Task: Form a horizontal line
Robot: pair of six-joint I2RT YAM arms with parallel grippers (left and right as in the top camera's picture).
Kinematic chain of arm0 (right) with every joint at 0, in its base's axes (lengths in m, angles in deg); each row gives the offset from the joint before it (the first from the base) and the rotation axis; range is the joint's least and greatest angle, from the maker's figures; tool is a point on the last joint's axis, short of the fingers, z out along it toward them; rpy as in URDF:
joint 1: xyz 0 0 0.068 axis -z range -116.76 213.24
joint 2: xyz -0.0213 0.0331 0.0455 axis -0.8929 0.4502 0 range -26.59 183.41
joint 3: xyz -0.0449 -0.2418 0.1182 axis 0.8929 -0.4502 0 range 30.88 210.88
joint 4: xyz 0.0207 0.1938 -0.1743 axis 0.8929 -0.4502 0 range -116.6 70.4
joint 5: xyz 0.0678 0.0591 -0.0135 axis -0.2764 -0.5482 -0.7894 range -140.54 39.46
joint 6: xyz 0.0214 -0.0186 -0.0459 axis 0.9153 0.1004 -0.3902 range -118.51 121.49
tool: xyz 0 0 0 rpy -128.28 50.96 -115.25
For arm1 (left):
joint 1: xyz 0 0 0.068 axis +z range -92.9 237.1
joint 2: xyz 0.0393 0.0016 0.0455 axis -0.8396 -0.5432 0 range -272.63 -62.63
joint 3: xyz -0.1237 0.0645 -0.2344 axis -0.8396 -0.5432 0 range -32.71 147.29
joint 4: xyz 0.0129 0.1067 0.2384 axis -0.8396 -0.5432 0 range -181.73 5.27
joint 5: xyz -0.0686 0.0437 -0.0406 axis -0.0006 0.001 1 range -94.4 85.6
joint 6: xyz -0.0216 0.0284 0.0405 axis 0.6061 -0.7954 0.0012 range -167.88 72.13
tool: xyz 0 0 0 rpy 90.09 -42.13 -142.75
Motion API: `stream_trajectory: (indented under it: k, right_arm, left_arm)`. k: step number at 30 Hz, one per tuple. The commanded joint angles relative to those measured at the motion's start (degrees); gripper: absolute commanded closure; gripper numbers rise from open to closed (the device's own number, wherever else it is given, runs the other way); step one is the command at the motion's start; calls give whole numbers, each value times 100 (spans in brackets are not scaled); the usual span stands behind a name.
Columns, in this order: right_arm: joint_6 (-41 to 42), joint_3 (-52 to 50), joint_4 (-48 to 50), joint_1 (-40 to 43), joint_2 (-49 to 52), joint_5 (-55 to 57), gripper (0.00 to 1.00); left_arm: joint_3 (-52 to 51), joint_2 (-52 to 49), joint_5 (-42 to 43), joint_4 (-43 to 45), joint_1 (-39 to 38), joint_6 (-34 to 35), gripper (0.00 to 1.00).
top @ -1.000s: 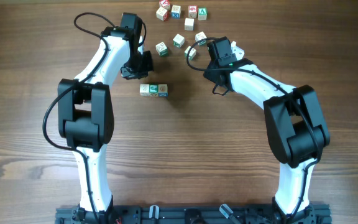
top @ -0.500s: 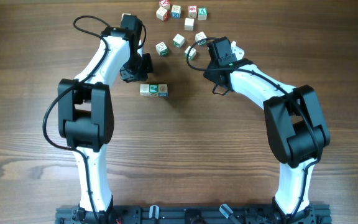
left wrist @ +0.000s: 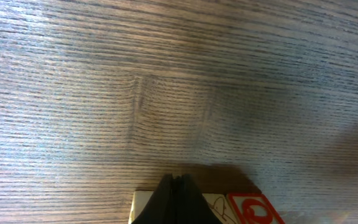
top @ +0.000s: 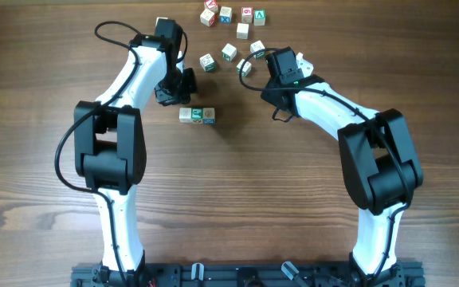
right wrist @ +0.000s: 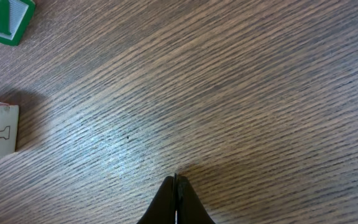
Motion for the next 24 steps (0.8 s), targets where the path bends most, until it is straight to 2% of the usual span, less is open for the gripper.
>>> stream_trajectory:
  k: [1,24]
  right_arm:
    - [7,-267,-118,68,216,103,95]
    - [9,-267,-116,66,219,125,96]
  left_arm:
    - [15,-98,170,4,-28,55,96]
    - [15,-98,170,-162,-28,55,96]
